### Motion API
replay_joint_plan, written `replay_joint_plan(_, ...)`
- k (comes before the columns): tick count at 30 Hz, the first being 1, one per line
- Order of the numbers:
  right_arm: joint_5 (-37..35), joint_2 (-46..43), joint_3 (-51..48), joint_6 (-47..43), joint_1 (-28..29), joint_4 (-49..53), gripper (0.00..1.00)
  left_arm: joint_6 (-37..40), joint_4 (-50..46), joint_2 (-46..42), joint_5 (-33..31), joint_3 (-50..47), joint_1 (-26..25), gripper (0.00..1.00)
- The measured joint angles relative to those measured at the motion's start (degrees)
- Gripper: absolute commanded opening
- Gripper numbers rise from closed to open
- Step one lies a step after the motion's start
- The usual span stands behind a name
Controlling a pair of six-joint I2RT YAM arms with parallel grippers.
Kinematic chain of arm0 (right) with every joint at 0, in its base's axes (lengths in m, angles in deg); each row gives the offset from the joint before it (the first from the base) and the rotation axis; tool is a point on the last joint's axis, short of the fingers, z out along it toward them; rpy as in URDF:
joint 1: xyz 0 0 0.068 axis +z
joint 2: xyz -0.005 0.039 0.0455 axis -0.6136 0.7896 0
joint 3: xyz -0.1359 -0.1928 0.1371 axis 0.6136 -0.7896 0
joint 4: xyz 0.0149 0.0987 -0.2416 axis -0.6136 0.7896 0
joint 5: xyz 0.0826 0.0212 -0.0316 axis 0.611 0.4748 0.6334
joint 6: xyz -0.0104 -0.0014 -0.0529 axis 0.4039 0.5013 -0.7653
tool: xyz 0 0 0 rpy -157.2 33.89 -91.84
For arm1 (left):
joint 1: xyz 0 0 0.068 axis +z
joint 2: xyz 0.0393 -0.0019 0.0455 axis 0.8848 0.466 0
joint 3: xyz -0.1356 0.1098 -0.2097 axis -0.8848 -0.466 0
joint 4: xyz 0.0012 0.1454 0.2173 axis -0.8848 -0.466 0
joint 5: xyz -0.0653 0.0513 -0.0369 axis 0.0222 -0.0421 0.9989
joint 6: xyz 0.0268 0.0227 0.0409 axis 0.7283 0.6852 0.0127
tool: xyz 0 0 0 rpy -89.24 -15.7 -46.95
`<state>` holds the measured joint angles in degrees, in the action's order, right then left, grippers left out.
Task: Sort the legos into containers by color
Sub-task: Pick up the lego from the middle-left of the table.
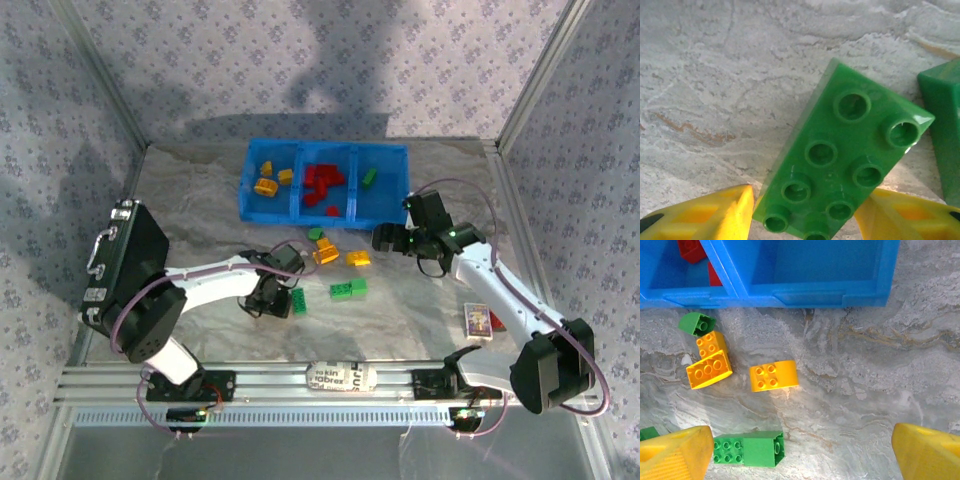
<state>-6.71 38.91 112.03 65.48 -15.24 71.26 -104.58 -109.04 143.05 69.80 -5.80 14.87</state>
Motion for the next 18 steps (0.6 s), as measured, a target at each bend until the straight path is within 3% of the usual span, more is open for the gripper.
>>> replay_joint_plan(8, 0.5, -0.4, -0.2, 0.4, -0.2, 0.0, 0.94, 1.0, 0.1, 0.9, 0.4, 1.0, 0.0, 0.53)
replay_joint_plan(18, 0.6, -0.4, -0.3, 0.9, -0.3, -1.0, 0.93, 1.3, 0.9, 1.6, 1.0, 2.3, -0.5, 0.35)
